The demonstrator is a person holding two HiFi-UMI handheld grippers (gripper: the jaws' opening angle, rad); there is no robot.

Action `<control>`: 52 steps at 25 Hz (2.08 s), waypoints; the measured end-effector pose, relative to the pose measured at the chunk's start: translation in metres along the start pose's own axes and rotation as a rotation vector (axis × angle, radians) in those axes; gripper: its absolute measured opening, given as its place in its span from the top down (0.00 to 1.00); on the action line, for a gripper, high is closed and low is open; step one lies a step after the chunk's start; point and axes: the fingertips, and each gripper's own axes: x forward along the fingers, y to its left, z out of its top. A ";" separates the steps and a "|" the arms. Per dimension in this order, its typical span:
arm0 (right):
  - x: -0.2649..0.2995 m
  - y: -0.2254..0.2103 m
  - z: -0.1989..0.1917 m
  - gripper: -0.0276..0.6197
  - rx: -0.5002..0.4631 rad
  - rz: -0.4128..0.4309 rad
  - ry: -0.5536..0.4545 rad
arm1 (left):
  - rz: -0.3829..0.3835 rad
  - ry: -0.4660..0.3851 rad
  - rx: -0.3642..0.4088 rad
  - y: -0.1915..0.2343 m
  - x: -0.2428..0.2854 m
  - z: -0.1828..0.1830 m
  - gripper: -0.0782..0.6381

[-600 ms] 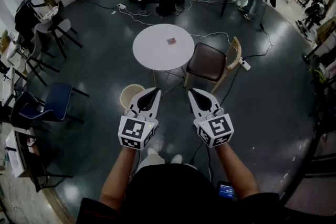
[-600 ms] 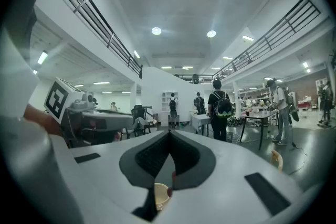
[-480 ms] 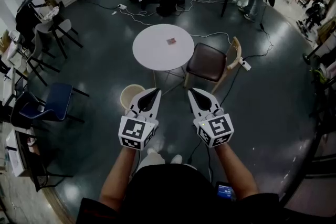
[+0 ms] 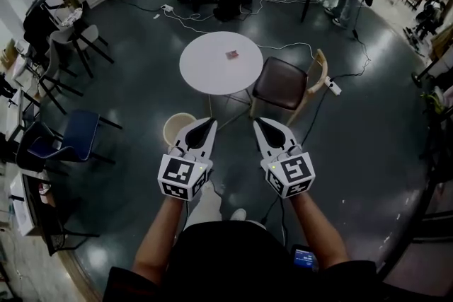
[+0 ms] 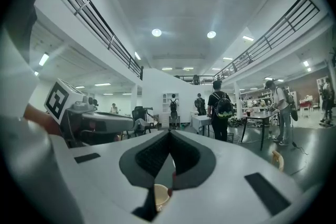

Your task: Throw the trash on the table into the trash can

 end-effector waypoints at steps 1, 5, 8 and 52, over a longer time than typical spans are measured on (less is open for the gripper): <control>0.002 -0.002 0.000 0.93 -0.001 -0.002 0.001 | -0.003 -0.001 -0.009 0.001 0.003 0.000 0.88; 0.012 -0.011 -0.001 0.93 -0.001 0.000 0.006 | 0.004 -0.001 -0.010 0.010 0.016 0.000 0.88; 0.024 -0.018 0.001 0.93 -0.013 -0.003 0.010 | -0.001 -0.006 -0.010 0.019 0.027 0.002 0.88; 0.354 -0.083 0.003 0.93 -0.031 -0.231 0.121 | -0.232 0.070 0.006 0.309 0.207 -0.029 0.88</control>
